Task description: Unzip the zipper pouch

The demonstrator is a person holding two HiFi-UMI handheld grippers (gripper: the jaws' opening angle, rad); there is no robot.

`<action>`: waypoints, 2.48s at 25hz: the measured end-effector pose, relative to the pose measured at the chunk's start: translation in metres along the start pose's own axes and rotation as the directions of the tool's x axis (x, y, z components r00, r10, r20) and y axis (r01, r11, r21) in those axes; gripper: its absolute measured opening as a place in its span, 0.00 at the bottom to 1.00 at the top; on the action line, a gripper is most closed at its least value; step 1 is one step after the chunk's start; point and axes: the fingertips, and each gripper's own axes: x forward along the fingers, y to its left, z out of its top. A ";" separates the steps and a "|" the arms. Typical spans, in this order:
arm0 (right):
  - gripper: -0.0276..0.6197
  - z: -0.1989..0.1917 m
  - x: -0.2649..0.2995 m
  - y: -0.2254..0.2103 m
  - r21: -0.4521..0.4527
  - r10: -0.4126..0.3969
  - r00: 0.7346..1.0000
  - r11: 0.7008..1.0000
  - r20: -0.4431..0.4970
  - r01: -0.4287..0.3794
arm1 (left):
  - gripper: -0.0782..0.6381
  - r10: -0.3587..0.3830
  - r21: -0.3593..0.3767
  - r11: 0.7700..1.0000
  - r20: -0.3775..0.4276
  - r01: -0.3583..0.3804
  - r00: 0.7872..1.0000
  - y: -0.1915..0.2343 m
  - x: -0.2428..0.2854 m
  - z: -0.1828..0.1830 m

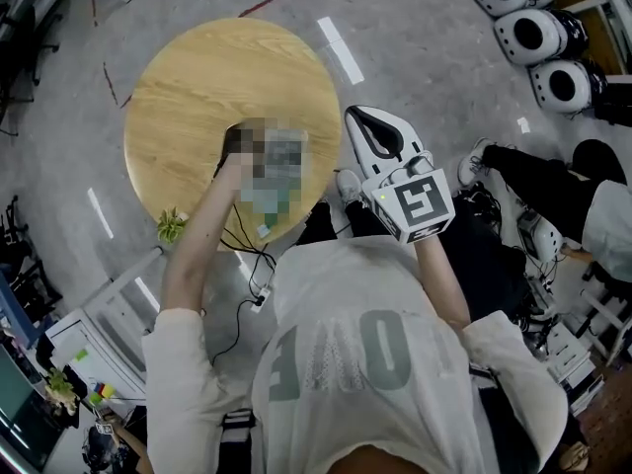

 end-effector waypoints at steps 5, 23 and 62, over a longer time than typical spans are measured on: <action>0.09 -0.003 0.005 -0.003 0.006 0.006 1.000 1.000 -0.013 -0.006 | 0.32 -0.048 -0.001 0.999 -0.017 0.048 0.999 0.001 0.002 -0.003; 0.09 0.023 0.007 0.010 -0.060 0.035 0.999 0.998 0.040 -0.033 | 0.18 0.276 -0.167 0.953 0.144 -0.252 0.950 0.016 -0.075 -0.003; 0.09 0.187 0.024 0.145 0.373 0.446 0.790 0.709 0.421 -0.599 | 0.17 0.760 -0.745 -0.527 -0.197 -0.410 -0.619 -0.169 -0.391 -0.057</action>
